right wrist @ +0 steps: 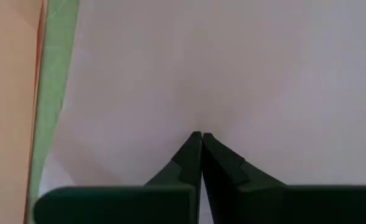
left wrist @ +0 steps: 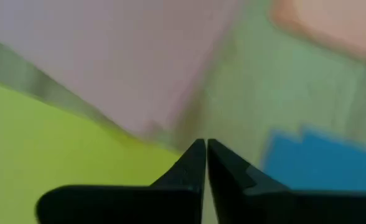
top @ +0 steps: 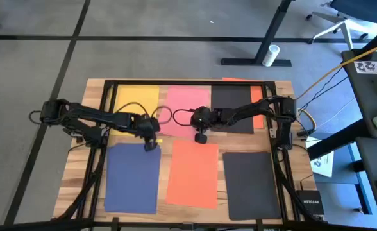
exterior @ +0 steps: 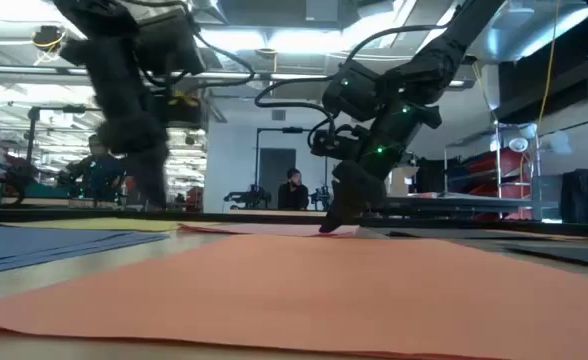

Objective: Organize paper
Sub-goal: Stack the yellow paper on top of the stacked yellow papers

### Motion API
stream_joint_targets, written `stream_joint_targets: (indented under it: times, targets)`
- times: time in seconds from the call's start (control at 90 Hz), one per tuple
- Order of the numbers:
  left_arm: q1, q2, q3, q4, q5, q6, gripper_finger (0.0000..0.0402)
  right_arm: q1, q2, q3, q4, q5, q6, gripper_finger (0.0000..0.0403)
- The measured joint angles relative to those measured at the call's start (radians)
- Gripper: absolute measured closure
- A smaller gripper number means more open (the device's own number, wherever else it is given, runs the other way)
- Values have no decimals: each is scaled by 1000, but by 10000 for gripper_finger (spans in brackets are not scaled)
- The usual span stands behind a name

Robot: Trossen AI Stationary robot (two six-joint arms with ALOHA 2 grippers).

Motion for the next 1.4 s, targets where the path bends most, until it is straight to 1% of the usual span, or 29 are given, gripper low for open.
stream_joint_targets:
  times: [0.144,0.267,0.344,0.467,0.756,1.044,1.178,1.4]
  targets:
    - [-32,20,-17,4,-7,-47,402,0,0,0,0,0,0,403]
    - [-8,21,-47,42,-69,-84,402,0,0,0,0,0,0,403]
    - [15,21,-69,70,-82,-104,402,0,0,0,1,0,0,403]
    - [34,21,-94,106,-84,-109,402,0,0,0,1,0,0,403]
    - [60,20,-97,114,-116,-111,402,0,0,0,1,0,-2,403]
    - [60,20,-97,113,-125,-111,402,0,0,0,0,0,-2,403]
    - [60,21,-97,111,-150,-108,402,0,0,0,0,0,-2,403]
    - [59,20,-98,114,-151,-108,402,0,0,0,0,0,-2,403]
